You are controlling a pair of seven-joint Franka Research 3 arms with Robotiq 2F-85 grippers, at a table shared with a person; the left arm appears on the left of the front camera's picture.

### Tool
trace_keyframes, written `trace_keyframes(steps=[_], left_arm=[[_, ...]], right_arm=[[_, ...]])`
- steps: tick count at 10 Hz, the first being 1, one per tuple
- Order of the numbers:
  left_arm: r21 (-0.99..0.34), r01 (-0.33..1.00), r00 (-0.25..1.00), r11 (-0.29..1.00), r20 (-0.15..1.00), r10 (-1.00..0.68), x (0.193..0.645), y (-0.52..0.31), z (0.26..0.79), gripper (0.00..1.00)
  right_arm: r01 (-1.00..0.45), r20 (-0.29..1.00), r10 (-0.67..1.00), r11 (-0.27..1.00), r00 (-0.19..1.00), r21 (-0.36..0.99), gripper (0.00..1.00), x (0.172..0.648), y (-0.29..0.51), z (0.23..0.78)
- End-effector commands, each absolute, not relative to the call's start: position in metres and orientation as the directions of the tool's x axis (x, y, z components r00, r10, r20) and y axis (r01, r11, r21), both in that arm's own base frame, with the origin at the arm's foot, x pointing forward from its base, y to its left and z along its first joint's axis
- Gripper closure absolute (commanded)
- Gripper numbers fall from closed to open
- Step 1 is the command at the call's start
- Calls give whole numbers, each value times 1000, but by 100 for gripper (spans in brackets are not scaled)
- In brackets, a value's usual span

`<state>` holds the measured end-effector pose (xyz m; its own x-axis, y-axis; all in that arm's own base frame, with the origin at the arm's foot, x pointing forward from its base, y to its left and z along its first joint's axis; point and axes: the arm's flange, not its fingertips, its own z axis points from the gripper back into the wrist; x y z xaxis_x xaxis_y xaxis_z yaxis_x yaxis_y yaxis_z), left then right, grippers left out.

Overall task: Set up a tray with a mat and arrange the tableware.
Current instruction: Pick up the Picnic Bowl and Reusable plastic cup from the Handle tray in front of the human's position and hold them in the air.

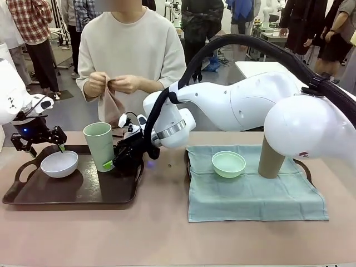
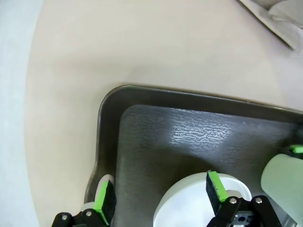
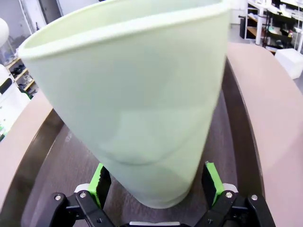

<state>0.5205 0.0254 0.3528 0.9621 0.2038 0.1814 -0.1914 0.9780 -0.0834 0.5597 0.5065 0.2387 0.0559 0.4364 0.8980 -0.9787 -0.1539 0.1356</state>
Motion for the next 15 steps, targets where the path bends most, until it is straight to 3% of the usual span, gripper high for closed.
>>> trace_keyframes(steps=[1,5,15], left_arm=[[-75,-205,962,976,171,215,522,19,350,0],[-51,-69,990,996,120,75,500,10,348,0],[-4,-54,987,999,149,54,486,5,369,0]], right_arm=[[-980,897,441,-174,11,97,0,562,512,245],[-981,902,431,-188,-31,56,0,566,526,257],[-971,920,389,-236,-55,42,0,574,537,261]])
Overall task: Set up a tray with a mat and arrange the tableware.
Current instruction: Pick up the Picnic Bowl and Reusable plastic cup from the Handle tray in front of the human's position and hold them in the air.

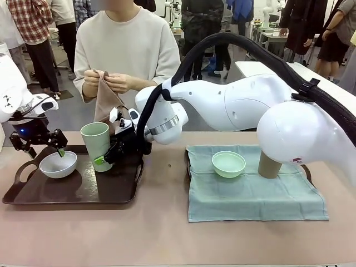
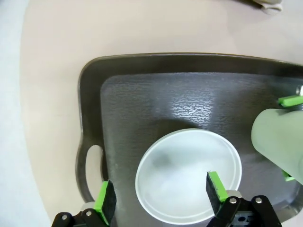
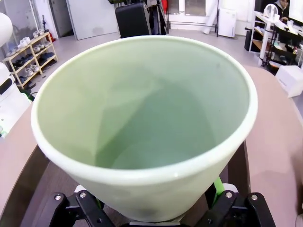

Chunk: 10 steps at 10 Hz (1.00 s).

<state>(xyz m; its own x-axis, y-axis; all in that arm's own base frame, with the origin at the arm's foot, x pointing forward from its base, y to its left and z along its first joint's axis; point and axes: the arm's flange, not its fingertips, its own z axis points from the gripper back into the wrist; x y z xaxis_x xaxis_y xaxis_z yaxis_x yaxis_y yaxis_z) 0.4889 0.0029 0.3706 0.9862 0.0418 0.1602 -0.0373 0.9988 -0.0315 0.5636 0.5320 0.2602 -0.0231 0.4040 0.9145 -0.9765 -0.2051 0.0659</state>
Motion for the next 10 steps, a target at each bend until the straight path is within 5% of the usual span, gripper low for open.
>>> trace_keyframes(steps=[1,10], left_arm=[[-2,-66,989,998,135,65,490,6,365,0],[-13,-95,994,995,49,96,508,9,341,0]], right_arm=[[-970,922,381,-242,-62,35,0,574,536,262],[-960,941,330,-280,-78,19,0,578,534,263]])
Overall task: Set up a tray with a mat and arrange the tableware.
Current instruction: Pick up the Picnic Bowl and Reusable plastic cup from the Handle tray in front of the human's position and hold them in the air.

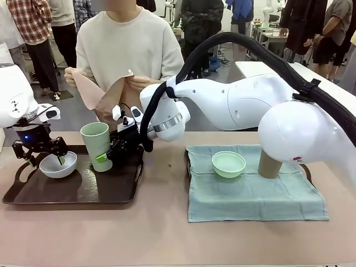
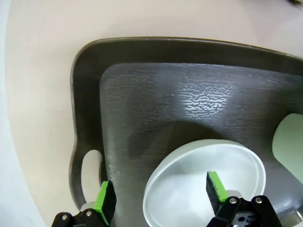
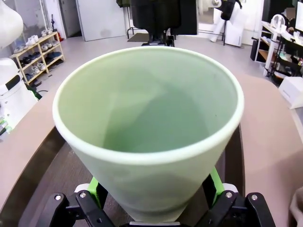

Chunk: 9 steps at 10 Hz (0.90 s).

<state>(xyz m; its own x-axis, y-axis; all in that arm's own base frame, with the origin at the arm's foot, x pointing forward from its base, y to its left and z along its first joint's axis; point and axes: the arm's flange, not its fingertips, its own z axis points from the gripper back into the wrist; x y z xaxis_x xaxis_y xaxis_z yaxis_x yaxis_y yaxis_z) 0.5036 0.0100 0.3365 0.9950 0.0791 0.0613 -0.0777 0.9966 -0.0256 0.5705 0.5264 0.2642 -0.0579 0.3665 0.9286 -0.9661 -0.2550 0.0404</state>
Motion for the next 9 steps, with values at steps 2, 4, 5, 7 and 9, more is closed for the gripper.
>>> trace_keyframes(steps=[2,4,5,7,9], left_arm=[[-19,-91,995,996,48,92,507,8,342,0],[-35,-84,995,996,49,86,508,7,341,56],[-37,-87,995,996,46,89,508,7,341,56],[-39,-92,995,995,41,93,507,7,341,100],[-39,-94,995,995,41,96,508,8,341,81]], right_arm=[[-958,942,328,-286,-74,24,0,578,541,262],[-954,942,326,-298,-82,20,41,577,545,261],[-953,942,326,-302,-83,21,60,578,545,260],[-954,943,323,-299,-83,19,100,578,544,261],[-954,942,324,-300,-84,18,77,578,544,261]])
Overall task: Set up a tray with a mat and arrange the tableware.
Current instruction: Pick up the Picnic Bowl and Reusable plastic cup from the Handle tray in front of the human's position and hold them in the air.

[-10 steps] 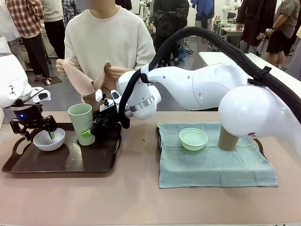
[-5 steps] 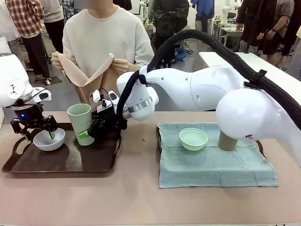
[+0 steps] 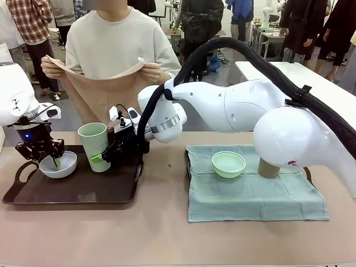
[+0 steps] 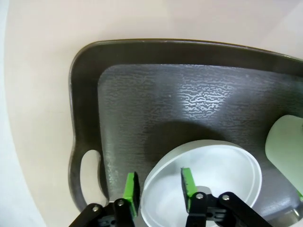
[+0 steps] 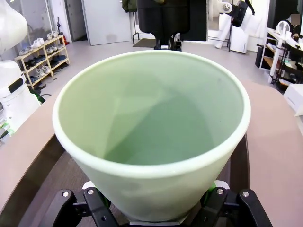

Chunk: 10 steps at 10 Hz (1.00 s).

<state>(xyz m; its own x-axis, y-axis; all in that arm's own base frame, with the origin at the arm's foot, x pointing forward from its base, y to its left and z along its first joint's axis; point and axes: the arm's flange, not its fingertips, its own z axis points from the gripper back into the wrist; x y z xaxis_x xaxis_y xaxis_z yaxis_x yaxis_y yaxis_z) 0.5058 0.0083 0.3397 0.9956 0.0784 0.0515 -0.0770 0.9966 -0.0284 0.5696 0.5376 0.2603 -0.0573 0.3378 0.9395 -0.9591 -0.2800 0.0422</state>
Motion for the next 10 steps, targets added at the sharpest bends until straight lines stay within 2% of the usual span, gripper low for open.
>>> trace_keyframes(steps=[1,2,3,4,6,7,8,10], left_arm=[[-37,-94,995,995,40,95,509,9,342,90],[-37,-96,995,995,39,97,508,8,342,100],[-34,-95,995,995,37,97,509,9,342,100],[-33,-97,994,995,39,99,508,9,343,100],[-32,-93,995,995,39,94,507,9,345,100],[-45,-93,995,995,15,94,506,8,349,100],[-47,-77,997,996,-25,76,500,1,364,100],[-28,-30,1000,999,8,30,478,-13,416,100]], right_arm=[[-954,943,322,-299,-84,17,78,578,544,261],[-954,942,324,-300,-84,18,100,578,543,261],[-955,942,325,-296,-84,17,78,578,543,261],[-957,940,329,-290,-87,13,100,577,541,262],[-964,940,329,-266,-94,-3,100,573,530,269],[-971,940,326,-237,-105,-26,78,569,522,278],[-974,939,334,-227,-80,-2,78,561,510,294],[-984,921,382,-180,-74,-4,78,529,488,346]])
